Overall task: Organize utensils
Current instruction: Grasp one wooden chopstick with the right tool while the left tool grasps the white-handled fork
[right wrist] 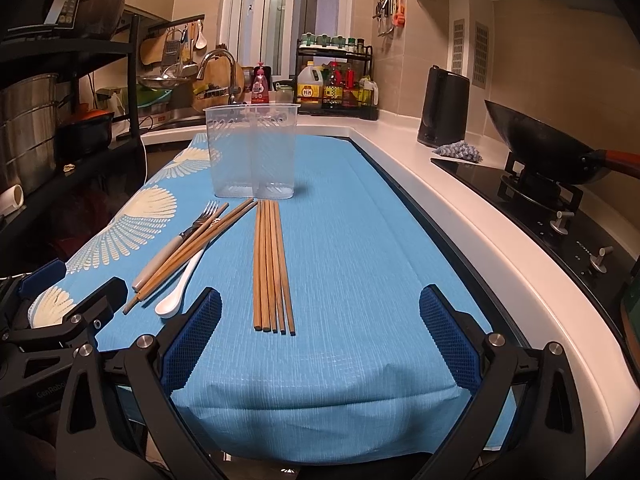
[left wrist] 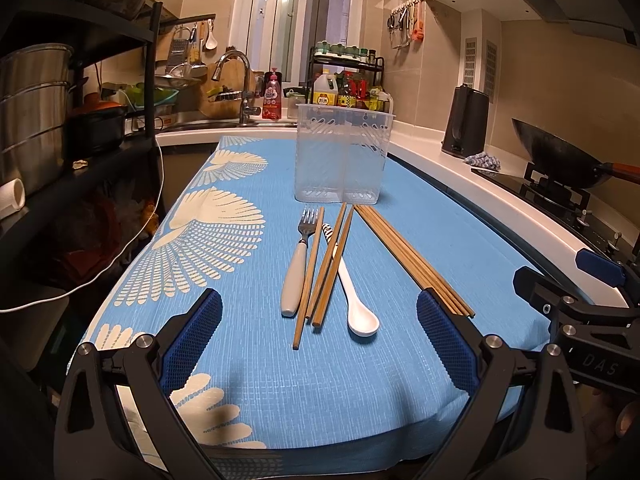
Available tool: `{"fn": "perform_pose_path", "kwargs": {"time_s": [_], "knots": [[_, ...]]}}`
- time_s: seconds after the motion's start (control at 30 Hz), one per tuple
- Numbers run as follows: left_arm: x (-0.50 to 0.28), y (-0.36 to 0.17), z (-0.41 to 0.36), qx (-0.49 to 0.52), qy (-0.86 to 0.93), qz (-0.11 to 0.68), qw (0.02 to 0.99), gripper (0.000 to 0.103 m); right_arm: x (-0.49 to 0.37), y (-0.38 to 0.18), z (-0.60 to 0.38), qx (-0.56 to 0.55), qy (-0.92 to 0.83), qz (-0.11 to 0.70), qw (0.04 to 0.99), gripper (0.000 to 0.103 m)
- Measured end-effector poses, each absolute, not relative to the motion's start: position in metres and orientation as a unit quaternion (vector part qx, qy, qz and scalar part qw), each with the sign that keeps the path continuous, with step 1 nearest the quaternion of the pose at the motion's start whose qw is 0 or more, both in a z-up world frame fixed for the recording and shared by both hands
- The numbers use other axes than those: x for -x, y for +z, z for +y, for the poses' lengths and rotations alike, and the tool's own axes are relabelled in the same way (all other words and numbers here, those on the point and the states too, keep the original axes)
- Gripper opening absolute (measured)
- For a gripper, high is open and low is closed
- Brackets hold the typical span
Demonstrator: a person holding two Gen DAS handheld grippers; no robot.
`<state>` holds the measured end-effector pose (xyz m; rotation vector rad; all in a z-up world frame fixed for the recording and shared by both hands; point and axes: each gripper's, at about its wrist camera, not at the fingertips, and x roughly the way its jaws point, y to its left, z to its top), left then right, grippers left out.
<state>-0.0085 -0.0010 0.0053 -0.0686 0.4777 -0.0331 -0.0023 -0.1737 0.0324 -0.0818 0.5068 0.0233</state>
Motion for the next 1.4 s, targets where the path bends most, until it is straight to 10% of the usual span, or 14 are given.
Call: {"fn": "perform_pose_path", "kwargs": {"time_s": [0.5, 0.97, 1.4], "knots": [[0.008, 0.006, -0.002, 0.034, -0.021, 0.237, 0.971, 0.094, 0.001, 0.035, -0.173, 0.038, 0.016, 0.241, 0.97, 0.076], [-0.009, -0.016, 0.01, 0.049, -0.007, 0.286, 0.957, 0.034, -0.061, -0.016, -0.183, 0.0, 0.085, 0.319, 0.944, 0.027], [-0.057, -0.027, 0.026, 0.087, 0.015, 0.314, 0.945, 0.025, -0.075, -0.029, -0.185, 0.018, 0.13, 0.335, 0.933, 0.017]]}}
